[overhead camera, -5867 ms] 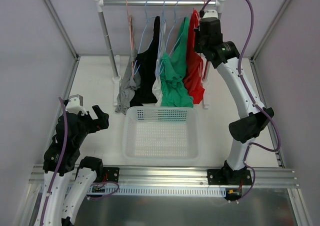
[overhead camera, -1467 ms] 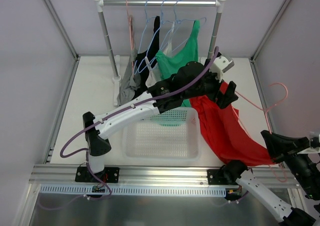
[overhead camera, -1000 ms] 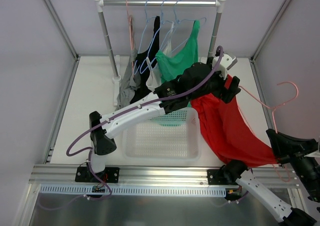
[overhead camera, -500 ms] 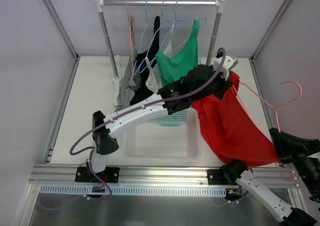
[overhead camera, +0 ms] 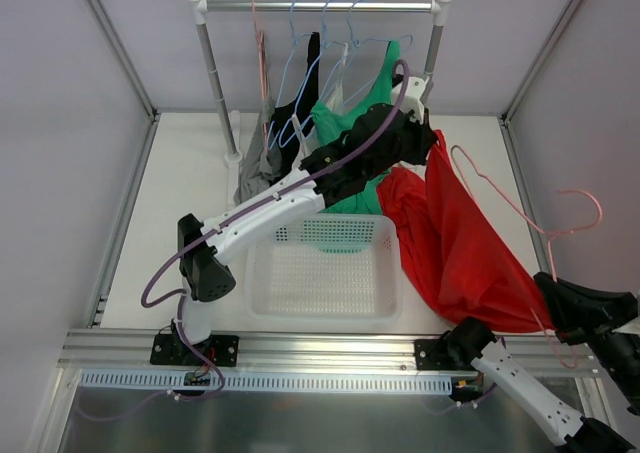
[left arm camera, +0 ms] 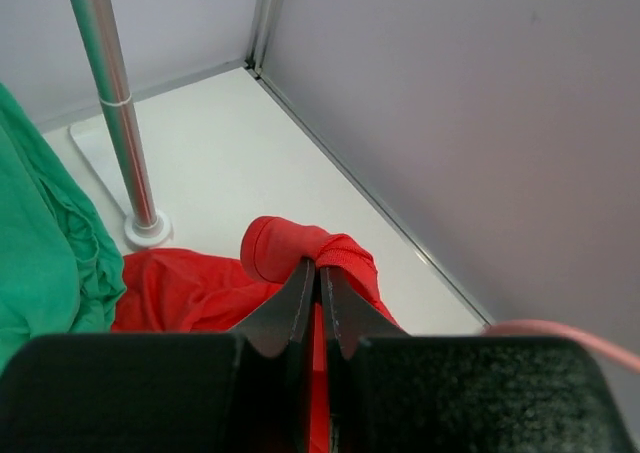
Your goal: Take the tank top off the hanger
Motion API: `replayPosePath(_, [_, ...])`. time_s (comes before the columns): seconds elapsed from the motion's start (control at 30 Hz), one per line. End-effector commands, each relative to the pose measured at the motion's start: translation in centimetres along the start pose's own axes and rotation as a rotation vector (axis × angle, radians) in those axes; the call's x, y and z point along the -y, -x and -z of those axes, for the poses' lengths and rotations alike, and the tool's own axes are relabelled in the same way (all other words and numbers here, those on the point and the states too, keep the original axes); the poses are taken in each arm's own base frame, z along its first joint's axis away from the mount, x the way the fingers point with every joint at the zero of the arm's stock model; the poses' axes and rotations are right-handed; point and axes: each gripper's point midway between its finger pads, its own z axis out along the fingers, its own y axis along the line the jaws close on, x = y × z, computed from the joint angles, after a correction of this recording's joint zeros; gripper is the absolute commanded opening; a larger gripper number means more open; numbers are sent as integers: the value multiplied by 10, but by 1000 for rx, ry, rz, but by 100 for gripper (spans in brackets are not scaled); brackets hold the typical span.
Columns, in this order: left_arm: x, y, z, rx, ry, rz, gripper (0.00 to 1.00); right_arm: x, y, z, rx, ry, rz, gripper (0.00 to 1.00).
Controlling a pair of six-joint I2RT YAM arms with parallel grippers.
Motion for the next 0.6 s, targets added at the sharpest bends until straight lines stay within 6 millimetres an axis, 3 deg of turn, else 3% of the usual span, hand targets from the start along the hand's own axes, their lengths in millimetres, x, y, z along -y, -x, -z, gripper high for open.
replayPosePath(0.0, [22,39,4,66,-136,95,0,-6,21,20,113,74,3,0])
replayPosePath(0.1, [44,38,2,48,-252,97,0,2,27,27,167,39,-15,0])
replayPosePath(0.23, [82,34,13,25,-467,95,0,14,42,32,294,-25,-66,0])
replayPosePath(0.27, [86,24,14,4,-498,101,0,15,44,28,310,-37,-63,0])
replayPosePath(0.3, [95,28,21,20,-550,100,0,15,39,15,299,-57,-51,0])
replayPosePath(0.33, [112,30,31,37,-647,91,0,20,53,21,387,-74,-52,0])
replayPosePath(0.57, [140,-10,49,-31,-806,119,0,20,90,-29,515,-162,29,0])
